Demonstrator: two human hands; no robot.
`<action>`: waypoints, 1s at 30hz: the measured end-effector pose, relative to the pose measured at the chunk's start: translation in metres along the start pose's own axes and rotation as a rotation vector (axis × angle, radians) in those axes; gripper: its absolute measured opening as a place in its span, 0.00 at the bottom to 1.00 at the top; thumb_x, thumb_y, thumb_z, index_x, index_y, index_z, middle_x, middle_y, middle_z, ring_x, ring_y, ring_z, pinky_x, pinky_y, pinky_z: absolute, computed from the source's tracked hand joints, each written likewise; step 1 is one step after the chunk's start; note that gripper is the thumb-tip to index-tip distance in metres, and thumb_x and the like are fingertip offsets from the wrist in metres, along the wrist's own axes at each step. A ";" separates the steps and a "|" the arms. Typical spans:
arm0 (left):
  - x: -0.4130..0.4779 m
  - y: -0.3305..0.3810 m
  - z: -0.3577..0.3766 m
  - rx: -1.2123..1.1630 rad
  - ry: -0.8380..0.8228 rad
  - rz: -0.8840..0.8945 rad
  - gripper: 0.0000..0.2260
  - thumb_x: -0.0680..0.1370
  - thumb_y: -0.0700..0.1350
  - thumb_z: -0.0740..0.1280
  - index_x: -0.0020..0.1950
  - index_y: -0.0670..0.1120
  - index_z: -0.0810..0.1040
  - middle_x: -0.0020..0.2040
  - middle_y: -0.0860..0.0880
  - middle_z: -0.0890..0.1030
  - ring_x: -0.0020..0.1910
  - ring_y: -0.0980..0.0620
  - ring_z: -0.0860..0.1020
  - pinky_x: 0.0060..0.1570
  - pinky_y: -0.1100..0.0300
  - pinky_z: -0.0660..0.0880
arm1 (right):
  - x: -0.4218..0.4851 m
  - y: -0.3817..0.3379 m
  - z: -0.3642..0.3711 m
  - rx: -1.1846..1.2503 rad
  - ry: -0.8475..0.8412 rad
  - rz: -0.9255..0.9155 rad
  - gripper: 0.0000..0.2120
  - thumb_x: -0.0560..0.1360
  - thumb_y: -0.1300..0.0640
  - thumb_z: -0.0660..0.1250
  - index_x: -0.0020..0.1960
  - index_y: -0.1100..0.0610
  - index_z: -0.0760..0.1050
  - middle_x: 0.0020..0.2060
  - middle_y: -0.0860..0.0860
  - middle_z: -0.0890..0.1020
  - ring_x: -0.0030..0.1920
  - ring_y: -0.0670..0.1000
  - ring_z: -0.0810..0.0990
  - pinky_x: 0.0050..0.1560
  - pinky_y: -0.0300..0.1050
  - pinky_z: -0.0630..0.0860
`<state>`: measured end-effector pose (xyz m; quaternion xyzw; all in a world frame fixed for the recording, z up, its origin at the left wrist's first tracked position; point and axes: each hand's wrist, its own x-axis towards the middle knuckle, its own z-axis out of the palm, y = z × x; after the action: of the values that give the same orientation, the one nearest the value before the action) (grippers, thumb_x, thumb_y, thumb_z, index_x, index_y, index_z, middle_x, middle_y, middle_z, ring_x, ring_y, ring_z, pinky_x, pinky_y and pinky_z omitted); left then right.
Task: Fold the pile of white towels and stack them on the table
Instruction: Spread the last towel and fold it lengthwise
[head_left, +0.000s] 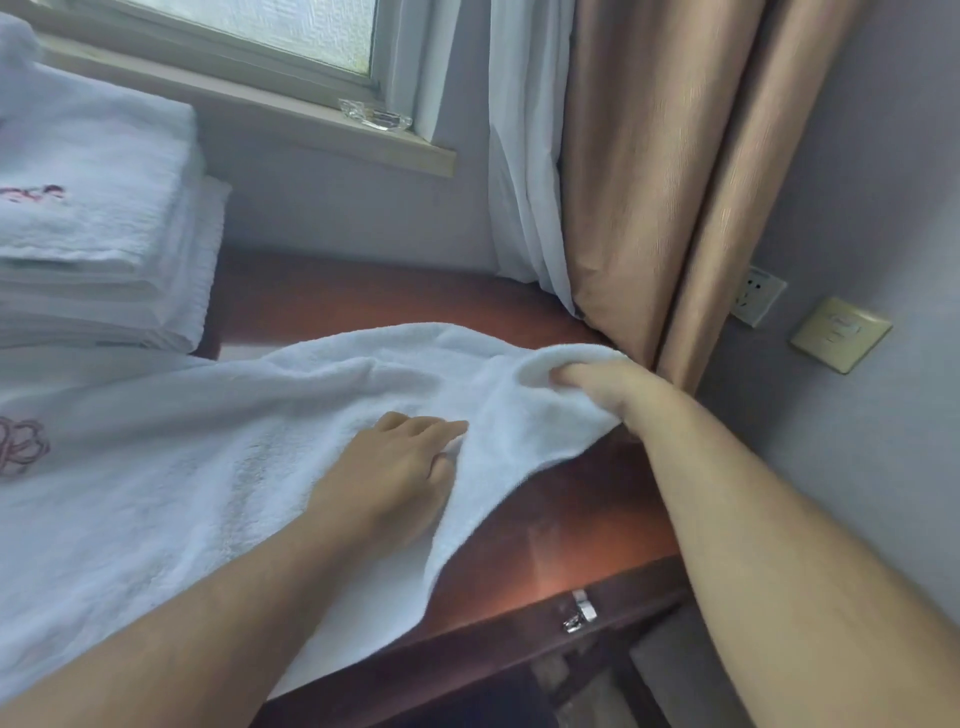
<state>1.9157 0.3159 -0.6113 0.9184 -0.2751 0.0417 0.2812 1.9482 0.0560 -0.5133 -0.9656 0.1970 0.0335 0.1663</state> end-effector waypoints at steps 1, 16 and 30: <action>0.001 0.001 0.001 0.063 -0.031 0.003 0.23 0.80 0.52 0.49 0.74 0.64 0.65 0.71 0.64 0.70 0.68 0.55 0.64 0.68 0.56 0.63 | 0.007 0.009 -0.013 -0.168 -0.119 0.146 0.20 0.80 0.51 0.67 0.69 0.60 0.76 0.60 0.57 0.80 0.56 0.55 0.80 0.53 0.44 0.75; -0.003 0.003 -0.014 0.028 -0.131 0.062 0.14 0.79 0.56 0.62 0.63 0.66 0.78 0.65 0.62 0.75 0.61 0.55 0.71 0.60 0.56 0.69 | -0.021 -0.013 0.060 -0.168 0.141 0.009 0.22 0.80 0.47 0.53 0.69 0.55 0.72 0.69 0.55 0.73 0.68 0.58 0.70 0.63 0.54 0.70; 0.050 -0.015 0.007 0.317 -0.145 -0.079 0.31 0.74 0.66 0.42 0.77 0.62 0.53 0.83 0.50 0.48 0.81 0.50 0.46 0.77 0.43 0.48 | 0.069 0.012 0.080 -0.198 0.187 0.021 0.34 0.77 0.34 0.45 0.79 0.47 0.60 0.77 0.53 0.63 0.76 0.58 0.58 0.73 0.59 0.56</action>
<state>1.9652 0.2985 -0.6133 0.9620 -0.2481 0.0072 0.1138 2.0069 0.0465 -0.6009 -0.9741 0.2175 -0.0358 0.0505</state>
